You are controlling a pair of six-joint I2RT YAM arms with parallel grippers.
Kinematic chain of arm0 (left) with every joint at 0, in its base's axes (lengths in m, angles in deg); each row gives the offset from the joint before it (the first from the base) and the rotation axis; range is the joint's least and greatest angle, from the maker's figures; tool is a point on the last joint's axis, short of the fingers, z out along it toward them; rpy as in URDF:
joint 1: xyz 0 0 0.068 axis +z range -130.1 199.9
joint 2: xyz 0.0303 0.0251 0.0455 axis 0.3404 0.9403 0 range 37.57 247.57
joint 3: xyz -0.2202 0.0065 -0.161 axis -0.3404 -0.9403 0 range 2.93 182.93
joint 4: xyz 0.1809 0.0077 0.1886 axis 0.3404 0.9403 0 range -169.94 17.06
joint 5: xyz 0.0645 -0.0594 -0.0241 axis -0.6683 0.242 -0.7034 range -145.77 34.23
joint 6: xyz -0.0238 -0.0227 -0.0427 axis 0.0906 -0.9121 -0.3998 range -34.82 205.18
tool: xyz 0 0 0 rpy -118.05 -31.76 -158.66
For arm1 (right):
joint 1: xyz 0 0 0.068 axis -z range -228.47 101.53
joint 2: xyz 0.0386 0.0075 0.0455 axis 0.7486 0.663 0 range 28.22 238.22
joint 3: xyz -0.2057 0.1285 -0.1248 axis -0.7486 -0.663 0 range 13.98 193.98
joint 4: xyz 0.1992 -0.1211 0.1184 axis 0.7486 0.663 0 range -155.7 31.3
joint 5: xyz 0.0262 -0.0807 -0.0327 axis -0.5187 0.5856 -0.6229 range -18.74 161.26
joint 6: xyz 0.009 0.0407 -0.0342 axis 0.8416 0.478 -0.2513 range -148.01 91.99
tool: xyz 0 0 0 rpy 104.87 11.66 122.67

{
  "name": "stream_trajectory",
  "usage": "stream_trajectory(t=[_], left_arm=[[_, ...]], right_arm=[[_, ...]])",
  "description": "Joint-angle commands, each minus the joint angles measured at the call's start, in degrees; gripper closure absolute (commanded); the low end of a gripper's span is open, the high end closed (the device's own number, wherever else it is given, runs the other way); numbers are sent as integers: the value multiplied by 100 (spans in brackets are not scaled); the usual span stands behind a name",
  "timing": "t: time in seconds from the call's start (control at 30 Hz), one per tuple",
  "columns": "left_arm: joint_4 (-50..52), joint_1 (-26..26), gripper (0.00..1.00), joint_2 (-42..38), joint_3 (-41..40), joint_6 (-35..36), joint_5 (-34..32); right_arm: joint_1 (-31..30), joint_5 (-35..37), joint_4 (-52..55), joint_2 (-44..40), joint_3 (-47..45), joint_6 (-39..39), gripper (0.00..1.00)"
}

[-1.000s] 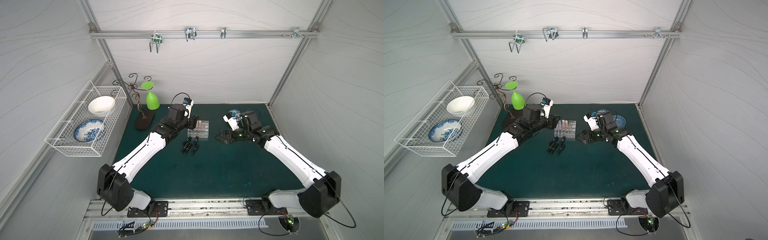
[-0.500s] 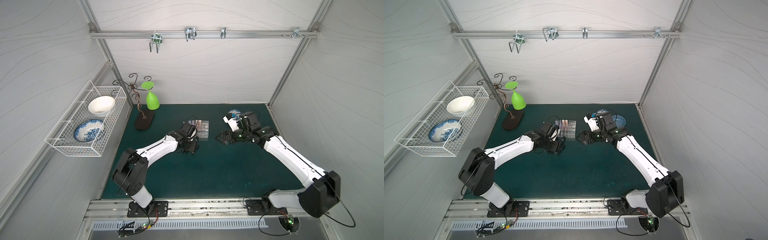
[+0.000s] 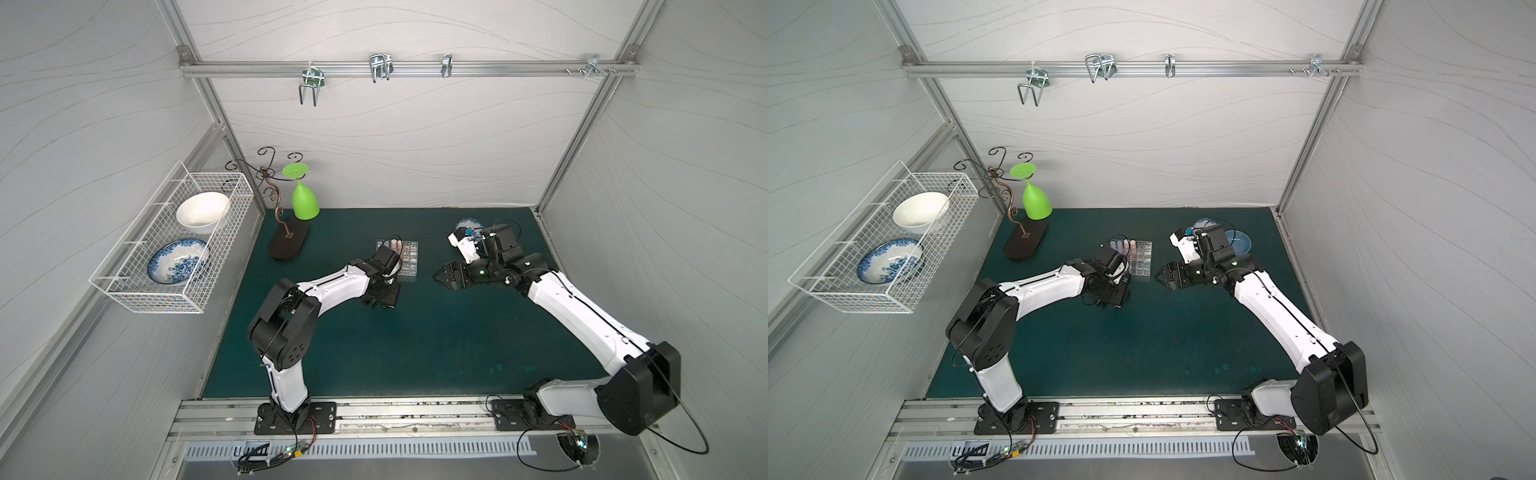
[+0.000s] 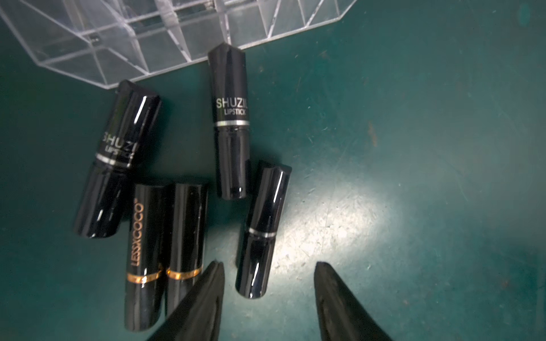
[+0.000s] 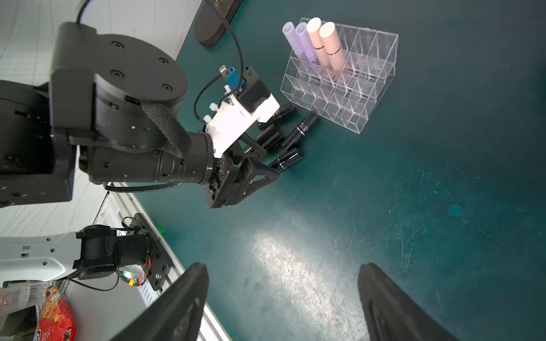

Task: Arrange the lipsticks in the organizer
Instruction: Pick up the lipstick at the center of the board.

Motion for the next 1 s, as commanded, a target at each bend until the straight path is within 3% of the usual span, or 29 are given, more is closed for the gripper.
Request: stream_trajectory(t=[0.0, 0.83, 0.97], left_arm=[[-41, -89, 47, 161, 346, 5, 50], [270, -283, 53, 801, 537, -65, 23], [352, -362, 60, 891, 628, -57, 21]], right_arm=[[26, -77, 66, -99, -38, -60, 18], [39, -109, 177, -218, -5, -86, 22], [45, -103, 198, -253, 7, -82, 22]])
